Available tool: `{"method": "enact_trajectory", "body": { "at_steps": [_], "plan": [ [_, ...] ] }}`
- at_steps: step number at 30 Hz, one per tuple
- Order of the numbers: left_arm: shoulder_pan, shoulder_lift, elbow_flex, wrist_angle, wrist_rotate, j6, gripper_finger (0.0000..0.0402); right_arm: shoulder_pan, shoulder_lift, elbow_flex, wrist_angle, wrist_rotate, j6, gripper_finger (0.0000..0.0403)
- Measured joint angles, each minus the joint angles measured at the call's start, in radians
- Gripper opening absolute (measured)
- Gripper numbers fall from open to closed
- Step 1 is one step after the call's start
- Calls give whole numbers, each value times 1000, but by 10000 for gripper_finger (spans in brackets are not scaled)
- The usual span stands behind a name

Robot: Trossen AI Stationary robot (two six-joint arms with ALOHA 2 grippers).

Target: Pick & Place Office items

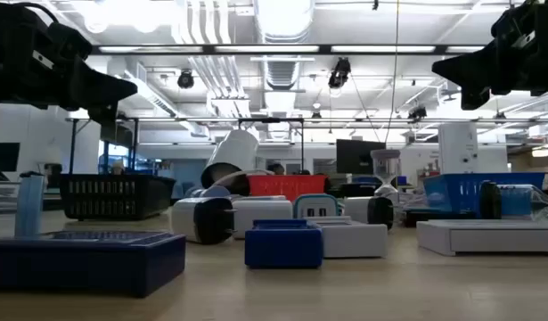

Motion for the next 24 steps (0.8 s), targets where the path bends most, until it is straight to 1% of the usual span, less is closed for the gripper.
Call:
{"method": "enact_trajectory", "body": {
  "at_steps": [16, 24],
  "plan": [
    [0, 0, 0, 0, 0, -12, 0, 0, 0, 0, 0, 0, 4, 8],
    [0, 0, 0, 0, 0, -15, 0, 0, 0, 0, 1, 0, -19, 8]
  ]
}}
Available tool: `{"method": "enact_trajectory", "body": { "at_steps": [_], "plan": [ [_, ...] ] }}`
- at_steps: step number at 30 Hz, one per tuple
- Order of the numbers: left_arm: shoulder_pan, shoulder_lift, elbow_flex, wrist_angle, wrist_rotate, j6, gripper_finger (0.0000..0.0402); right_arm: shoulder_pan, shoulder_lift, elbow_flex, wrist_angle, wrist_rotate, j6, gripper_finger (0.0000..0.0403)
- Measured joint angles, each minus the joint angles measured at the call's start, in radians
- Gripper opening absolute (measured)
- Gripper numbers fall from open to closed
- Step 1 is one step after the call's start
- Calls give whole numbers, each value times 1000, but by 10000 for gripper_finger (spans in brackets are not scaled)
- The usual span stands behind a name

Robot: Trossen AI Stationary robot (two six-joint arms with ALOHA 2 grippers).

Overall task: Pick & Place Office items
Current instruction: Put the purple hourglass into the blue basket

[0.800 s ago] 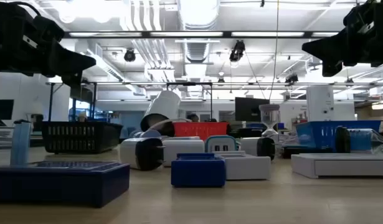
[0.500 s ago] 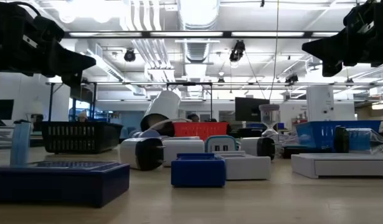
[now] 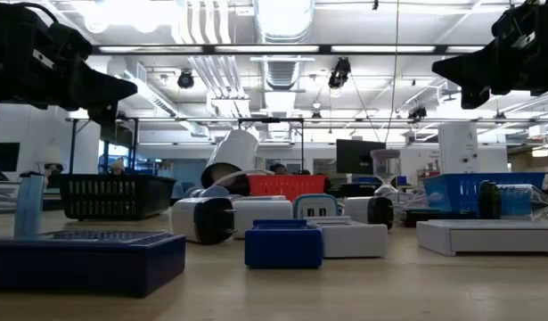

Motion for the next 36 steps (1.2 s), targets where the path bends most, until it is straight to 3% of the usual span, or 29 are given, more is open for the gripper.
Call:
{"method": "enact_trajectory", "body": {
  "at_steps": [14, 31, 36],
  "plan": [
    [0, 5, 0, 0, -15, -30, 0, 0, 25, 0, -12, -1, 70, 8],
    [0, 6, 0, 2, -24, 0, 0, 0, 28, 0, 16, -7, -54, 8],
    [0, 6, 0, 3, -27, -8, 0, 0, 43, 1, 104, 67, -39, 9]
  ]
}}
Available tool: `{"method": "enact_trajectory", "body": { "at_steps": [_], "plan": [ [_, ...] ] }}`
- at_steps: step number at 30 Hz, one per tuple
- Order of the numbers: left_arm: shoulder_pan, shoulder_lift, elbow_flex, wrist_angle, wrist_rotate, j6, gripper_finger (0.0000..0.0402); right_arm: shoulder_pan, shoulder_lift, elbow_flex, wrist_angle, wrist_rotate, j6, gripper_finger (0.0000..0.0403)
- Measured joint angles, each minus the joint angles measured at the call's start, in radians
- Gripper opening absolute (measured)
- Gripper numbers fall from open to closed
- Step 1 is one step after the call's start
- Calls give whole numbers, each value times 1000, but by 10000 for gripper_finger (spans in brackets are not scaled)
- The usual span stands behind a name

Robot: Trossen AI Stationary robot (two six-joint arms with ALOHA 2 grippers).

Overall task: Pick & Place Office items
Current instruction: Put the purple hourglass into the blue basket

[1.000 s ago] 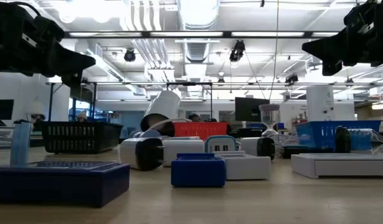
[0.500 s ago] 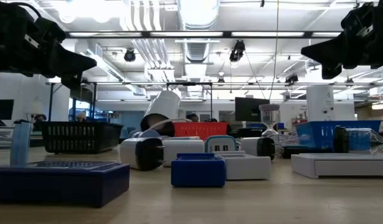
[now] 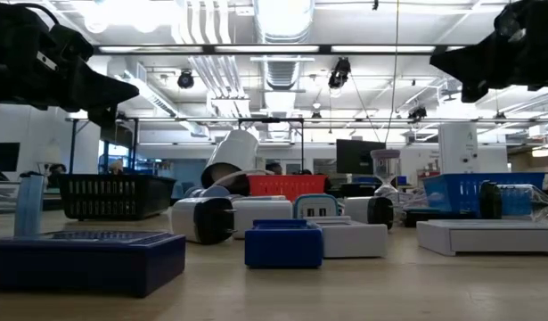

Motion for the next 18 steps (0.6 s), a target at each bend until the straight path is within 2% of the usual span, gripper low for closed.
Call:
{"method": "enact_trajectory", "body": {
  "at_steps": [3, 7, 12, 15, 18],
  "plan": [
    [0, 0, 0, 2, 0, -11, 0, 0, 26, 32, -14, 56, 43, 9],
    [0, 0, 0, 3, -4, -34, 0, 0, 111, 156, -118, 60, 60, 20],
    [0, 0, 0, 1, -43, 1, 0, 0, 303, 366, -287, 115, 78, 50],
    [0, 2, 0, -15, -92, 0, 0, 0, 442, 512, -435, 171, 75, 71],
    [0, 11, 0, -16, -94, -1, 0, 0, 587, 659, -595, 188, 78, 95]
  ]
}}
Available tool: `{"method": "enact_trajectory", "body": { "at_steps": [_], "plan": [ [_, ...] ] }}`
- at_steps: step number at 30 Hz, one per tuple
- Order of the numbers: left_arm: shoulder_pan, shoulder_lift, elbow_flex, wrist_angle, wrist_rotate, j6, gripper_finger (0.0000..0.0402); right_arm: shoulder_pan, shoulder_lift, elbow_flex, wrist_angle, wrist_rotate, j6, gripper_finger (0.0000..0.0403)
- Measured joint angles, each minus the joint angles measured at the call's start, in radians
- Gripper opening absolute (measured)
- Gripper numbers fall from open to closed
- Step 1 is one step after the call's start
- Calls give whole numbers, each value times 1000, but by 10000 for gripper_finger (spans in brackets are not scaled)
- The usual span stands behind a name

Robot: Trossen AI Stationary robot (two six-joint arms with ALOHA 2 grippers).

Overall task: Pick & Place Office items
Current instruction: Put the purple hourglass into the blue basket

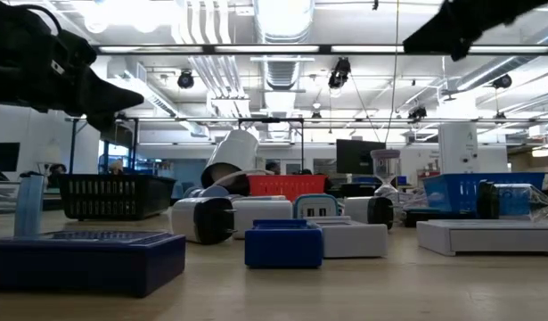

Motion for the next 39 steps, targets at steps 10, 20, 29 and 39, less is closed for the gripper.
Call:
{"method": "enact_trajectory", "body": {
  "at_steps": [10, 20, 29, 39],
  "plan": [
    [0, 7, 0, -1, -1, -18, 0, -21, 429, 513, -598, -30, 78, 174],
    [0, 8, 0, -1, -3, -1, 0, -140, 681, 731, -796, -280, -320, 203],
    [0, 8, 0, -2, -3, 1, 0, -234, 829, 727, -798, -455, -419, 250],
    [0, 8, 0, -2, -2, 1, 0, -280, 969, 728, -799, -507, -395, 308]
  ]
}}
